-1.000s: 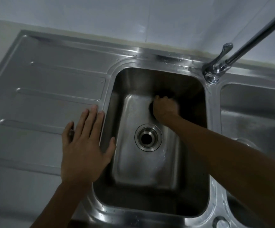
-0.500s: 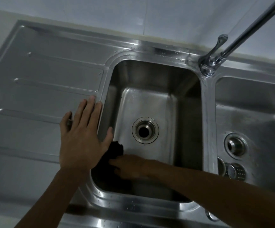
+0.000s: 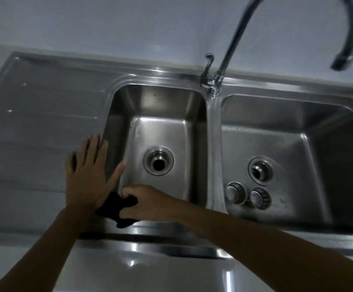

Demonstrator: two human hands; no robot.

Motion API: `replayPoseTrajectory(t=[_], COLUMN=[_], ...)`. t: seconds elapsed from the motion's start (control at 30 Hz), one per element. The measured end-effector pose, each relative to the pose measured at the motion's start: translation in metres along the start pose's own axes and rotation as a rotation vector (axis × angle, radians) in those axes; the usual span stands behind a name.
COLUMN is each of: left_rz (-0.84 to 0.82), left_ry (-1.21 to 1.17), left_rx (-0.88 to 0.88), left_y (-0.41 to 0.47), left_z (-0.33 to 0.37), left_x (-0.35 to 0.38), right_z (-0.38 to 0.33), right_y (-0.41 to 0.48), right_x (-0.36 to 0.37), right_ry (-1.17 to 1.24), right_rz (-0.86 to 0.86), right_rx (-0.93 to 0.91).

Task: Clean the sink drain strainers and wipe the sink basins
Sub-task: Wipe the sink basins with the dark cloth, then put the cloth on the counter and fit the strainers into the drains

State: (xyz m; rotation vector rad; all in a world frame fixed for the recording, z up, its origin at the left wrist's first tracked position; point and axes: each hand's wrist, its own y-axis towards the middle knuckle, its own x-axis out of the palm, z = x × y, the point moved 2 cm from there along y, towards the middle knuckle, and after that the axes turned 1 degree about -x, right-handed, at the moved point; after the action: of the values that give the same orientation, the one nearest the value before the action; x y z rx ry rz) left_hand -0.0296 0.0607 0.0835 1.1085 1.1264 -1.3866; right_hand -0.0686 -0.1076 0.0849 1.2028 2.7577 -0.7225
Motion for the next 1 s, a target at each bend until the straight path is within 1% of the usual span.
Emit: replayPoseTrajectory(t=[0.07, 0.13, 0.17, 0.23, 0.3, 0.43, 0.53, 0.57, 0.63, 0.73, 0.8, 0.9, 0.97, 1.0], left_rz=[-0.1, -0.154, -0.164, -0.133, -0.112, -0.175, -0.201, -0.218, -0.223, -0.221, -0.2, -0.204, -0.253, -0.271], left_ry=[0.002, -0.121, -0.176, -0.246, -0.251, -0.26, -0.395, -0.4, -0.38, -0.458, -0.484, -0.439, -0.384, -0.356], left_rx=[0.042, 0.033, 0.042, 0.114, 0.181, 0.254, 0.33, 0.367, 0.446, 0.503, 0.55, 0.627, 0.639, 0.634], left_y=[-0.026, -0.047, -0.055, -0.065, -0.073, -0.093, -0.12, -0.129, -0.146, -0.17, -0.181, -0.192, -0.194, -0.194], left_z=[0.029, 0.068, 0.09, 0.139, 0.193, 0.314, 0.422, 0.458, 0.525, 0.605, 0.645, 0.681, 0.692, 0.695], left_x=[0.003, 0.003, 0.001, -0.006, -0.01, -0.005, 0.002, 0.006, 0.014, 0.019, 0.021, 0.027, 0.035, 0.039], right_z=[-0.005, 0.001, 0.006, 0.018, 0.032, 0.064, 0.093, 0.104, 0.124, 0.148, 0.164, 0.195, 0.219, 0.231], right_y=[-0.029, -0.064, -0.085, -0.13, -0.182, -0.297, -0.394, -0.426, -0.485, -0.558, -0.594, -0.627, -0.637, -0.639], right_x=[-0.019, -0.04, -0.052, -0.078, -0.106, -0.164, -0.203, -0.216, -0.242, -0.279, -0.299, -0.319, -0.324, -0.323], right_ry=[-0.064, -0.12, -0.129, -0.113, -0.108, -0.189, -0.293, -0.316, -0.374, -0.438, -0.464, -0.528, -0.573, -0.581], right_rz=[0.009, 0.046, 0.077, 0.153, 0.231, 0.377, 0.47, 0.505, 0.604, 0.761, 0.871, 1.004, 1.031, 0.992], right_rx=[-0.035, -0.042, -0.039, -0.03, -0.019, 0.052, 0.167, 0.204, 0.274, 0.358, 0.386, 0.45, 0.525, 0.589])
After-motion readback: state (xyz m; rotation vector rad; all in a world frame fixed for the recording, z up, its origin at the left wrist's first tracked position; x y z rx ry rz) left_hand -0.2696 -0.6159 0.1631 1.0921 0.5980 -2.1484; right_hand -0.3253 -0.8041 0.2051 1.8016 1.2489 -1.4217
